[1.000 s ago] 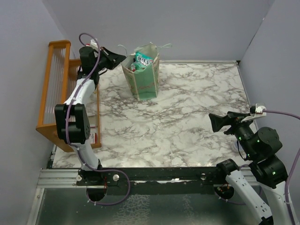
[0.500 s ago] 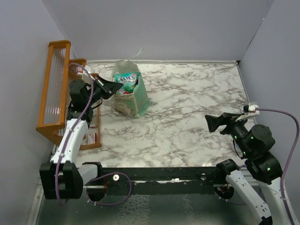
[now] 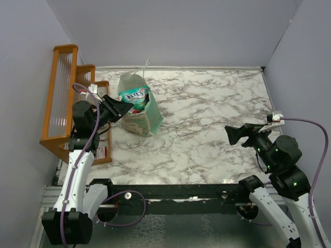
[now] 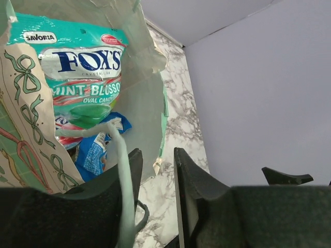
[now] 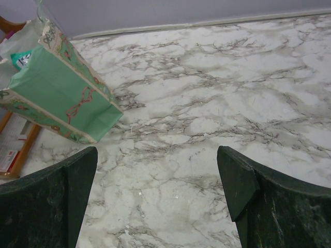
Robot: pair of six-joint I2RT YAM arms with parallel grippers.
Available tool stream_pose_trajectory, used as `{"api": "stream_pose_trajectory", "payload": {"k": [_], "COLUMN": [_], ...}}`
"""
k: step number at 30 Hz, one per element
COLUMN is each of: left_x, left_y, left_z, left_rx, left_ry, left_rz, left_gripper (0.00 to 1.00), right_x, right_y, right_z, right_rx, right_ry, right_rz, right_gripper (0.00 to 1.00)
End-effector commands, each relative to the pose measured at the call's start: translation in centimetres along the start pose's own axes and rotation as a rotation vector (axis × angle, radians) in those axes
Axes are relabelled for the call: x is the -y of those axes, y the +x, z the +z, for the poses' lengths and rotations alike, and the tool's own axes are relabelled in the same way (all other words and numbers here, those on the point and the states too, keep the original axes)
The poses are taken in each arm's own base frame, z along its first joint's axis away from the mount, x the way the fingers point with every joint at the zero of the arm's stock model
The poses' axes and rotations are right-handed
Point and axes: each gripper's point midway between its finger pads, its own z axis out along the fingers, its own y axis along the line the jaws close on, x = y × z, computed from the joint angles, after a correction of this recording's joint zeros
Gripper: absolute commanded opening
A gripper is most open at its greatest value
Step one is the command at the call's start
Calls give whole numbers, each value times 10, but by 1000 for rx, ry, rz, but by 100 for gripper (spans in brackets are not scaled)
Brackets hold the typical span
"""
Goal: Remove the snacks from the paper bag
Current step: Adjust the paper bag at the center of the board.
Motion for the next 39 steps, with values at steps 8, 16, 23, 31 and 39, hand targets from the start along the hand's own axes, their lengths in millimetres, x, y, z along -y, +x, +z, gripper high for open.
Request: {"api": "stream_pose_trajectory", "payload": {"k": [8,16,23,31,39], "left_x": [21,27,27,28,27], "left_y": [-17,-37,-42,-40,-36], "left_z": [-9,-26,-23,-18,-9], "left_rx": [26,147,176,178,147], "left_ry": [-10,-80,-66,-26,10], "left_rz": [105,122,85,63,39], "left_gripper": [36,34,25,25,27], "right_x": [-3,-4,-4,-4,-3], "right_y": [-2,-1,-2,-2,-2], "right_z": [0,1,0,0,0], "right_rx": [21,17,21,20,21], "right_ry": [-20,-24,-25,-25,-19], "right_rz": [11,9,9,9,9], "right_gripper": [99,99,99,100,99]}}
